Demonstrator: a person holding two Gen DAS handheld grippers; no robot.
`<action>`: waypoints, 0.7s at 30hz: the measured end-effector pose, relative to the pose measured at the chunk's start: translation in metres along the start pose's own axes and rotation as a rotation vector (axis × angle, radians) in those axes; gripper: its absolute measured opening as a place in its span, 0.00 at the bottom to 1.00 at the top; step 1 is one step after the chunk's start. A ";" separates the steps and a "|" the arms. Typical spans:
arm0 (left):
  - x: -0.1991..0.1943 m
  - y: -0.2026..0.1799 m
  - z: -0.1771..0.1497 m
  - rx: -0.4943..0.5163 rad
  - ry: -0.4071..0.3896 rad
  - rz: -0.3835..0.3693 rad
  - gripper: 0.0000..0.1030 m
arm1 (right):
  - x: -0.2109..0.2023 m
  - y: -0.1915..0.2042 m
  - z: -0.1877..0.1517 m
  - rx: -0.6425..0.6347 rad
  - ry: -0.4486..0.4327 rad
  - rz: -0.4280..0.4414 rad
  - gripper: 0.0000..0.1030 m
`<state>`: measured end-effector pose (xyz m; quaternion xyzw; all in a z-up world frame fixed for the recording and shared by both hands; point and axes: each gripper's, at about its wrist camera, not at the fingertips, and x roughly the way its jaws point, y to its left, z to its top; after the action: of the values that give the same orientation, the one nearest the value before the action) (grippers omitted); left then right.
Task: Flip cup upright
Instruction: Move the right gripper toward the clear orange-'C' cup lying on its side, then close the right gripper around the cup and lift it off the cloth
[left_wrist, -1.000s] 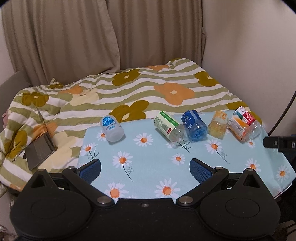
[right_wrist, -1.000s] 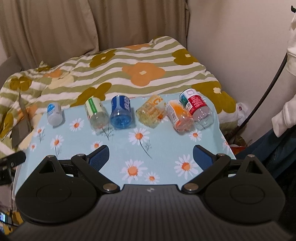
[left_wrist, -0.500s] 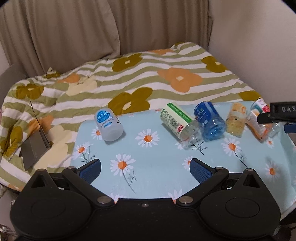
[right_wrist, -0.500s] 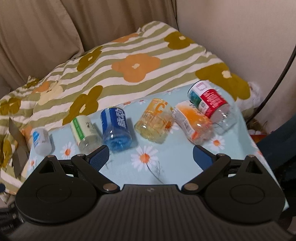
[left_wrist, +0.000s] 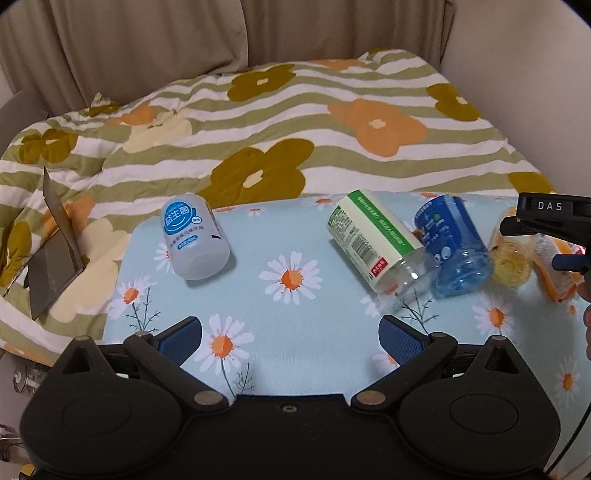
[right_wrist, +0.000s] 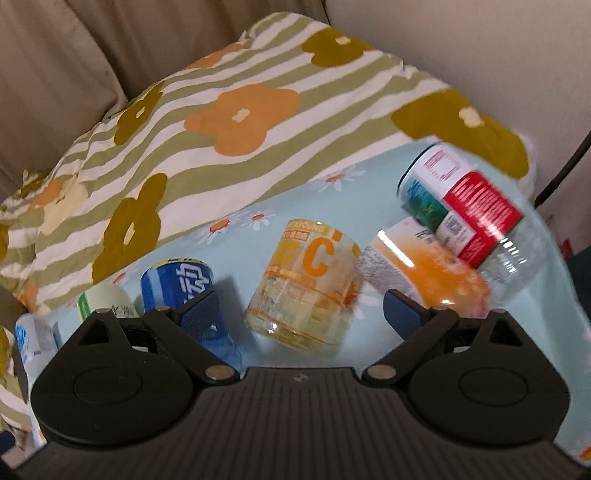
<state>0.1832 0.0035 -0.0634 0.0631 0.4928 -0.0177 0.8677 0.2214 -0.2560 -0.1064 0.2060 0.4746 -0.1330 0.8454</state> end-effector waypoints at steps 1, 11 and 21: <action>0.003 0.000 0.002 -0.001 0.007 0.000 1.00 | 0.005 -0.001 0.000 0.016 0.007 0.000 1.00; 0.022 -0.001 0.012 -0.004 0.040 -0.003 1.00 | 0.032 -0.006 0.003 0.092 0.065 0.043 0.80; 0.023 -0.002 0.015 0.002 0.035 -0.005 1.00 | 0.028 -0.004 0.003 0.079 0.052 0.066 0.77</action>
<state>0.2076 0.0004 -0.0756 0.0632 0.5078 -0.0194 0.8589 0.2363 -0.2614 -0.1295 0.2583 0.4836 -0.1181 0.8279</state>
